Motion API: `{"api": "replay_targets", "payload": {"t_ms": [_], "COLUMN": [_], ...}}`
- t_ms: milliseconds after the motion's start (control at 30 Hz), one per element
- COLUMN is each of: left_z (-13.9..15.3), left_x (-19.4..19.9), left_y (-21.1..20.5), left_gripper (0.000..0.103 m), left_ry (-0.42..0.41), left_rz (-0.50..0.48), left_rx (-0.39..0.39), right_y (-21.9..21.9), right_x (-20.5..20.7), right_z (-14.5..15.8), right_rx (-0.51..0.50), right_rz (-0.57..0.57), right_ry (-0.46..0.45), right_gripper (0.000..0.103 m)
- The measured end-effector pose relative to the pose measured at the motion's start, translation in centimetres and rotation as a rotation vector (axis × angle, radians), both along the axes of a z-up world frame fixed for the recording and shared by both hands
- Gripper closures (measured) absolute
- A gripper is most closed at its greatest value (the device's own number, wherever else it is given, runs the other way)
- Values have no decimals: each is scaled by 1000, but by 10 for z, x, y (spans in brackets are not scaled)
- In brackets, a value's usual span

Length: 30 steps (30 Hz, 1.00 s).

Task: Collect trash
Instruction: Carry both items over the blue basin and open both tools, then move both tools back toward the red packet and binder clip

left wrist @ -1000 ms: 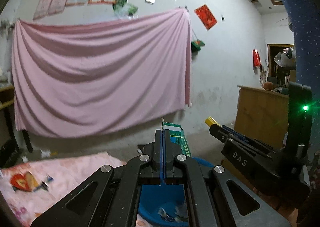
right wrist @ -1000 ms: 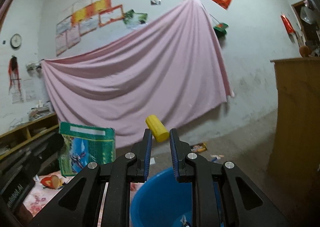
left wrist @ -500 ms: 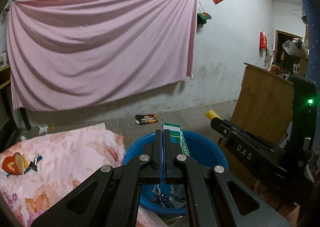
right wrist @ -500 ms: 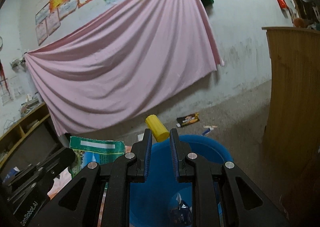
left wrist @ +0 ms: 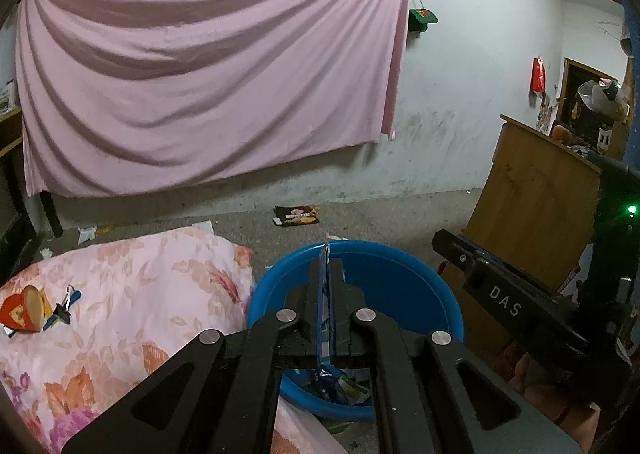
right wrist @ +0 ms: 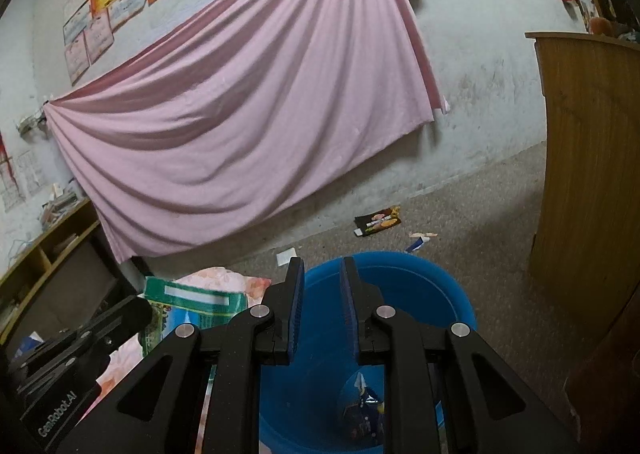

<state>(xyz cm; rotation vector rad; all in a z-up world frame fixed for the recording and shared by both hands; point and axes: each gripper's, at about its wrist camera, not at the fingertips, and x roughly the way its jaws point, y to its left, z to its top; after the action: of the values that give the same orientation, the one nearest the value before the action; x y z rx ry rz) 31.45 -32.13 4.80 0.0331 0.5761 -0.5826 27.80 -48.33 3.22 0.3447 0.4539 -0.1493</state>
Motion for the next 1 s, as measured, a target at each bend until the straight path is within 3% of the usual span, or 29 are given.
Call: {"api": "replay_targets", "payload": {"t_ms": [467,600,767,833,967,1000], "left_z": [9,18,32,36,44,44], "left_x": [-1,-2,-7,-8,-14,-15], "left_y": [32,53,93,108,152,161], "left_gripper": [98,74,69,53,40,28], "left_ry": [-16,-43,-105,-126,-184,-195], "left_rz": [35,71,155,188,282,301], "left_rx": [-36,-67,-92,-101,-138,-140], "right_y": [0,7,23,32,52,58], "right_x": [0,-1,0,0,3,3], "right_z": [2,7,17,22,30,32], "right_rx": [-7,-31,-80,-100,-136,-141], "right_rz": [-3,3,21,29,50,57], "right_ry": [-7,-32,-79,-107,-165,-179], "right_gripper": [85,82,77,74,64,61]}}
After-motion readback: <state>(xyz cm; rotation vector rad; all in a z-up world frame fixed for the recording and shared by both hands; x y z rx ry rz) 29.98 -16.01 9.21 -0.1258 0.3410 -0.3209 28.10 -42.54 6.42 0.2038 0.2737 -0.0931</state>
